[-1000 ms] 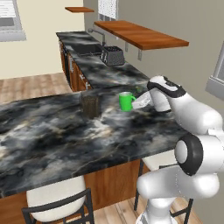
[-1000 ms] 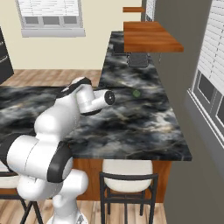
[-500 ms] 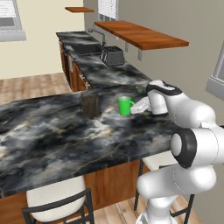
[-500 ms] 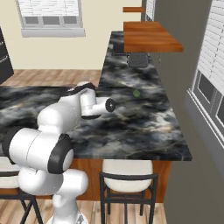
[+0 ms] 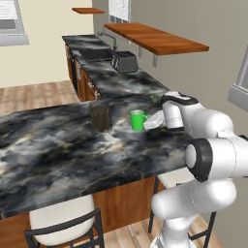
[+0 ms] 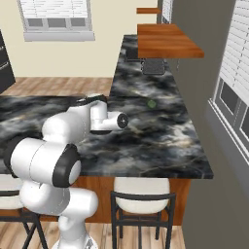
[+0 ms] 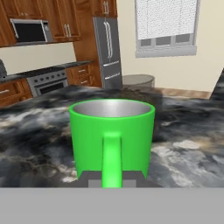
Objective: Open the cabinet directly in front. Then move the wine and the mug to the dining counter with the jar on it.
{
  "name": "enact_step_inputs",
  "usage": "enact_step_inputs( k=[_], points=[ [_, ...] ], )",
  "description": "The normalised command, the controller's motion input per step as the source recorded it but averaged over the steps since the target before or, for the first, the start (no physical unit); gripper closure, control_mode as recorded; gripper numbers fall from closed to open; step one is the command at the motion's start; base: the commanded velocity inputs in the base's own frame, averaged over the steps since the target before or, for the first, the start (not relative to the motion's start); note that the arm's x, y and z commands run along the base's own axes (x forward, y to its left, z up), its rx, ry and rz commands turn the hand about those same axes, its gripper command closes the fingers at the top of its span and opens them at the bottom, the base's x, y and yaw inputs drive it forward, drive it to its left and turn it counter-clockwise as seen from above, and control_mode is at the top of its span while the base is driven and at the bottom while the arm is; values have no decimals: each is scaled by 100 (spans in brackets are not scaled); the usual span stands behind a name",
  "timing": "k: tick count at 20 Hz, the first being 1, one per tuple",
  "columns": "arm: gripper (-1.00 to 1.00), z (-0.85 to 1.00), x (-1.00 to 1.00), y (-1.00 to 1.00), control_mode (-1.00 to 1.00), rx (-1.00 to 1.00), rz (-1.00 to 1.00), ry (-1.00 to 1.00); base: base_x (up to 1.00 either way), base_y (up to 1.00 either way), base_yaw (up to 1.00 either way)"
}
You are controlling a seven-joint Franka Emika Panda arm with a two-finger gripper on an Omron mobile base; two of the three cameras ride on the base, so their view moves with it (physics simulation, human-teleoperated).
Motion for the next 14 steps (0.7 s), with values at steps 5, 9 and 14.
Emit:
enact_step_inputs(
  k=[5, 9, 14],
  points=[
    [100, -6, 44, 0, -100, 0, 0, 0, 0, 0, 0],
    [100, -8, 41, 0, -100, 0, 0, 0, 0, 0, 0],
    [-100, -8, 12, 0, -100, 0, 0, -3, 0, 0, 0]
  ],
)
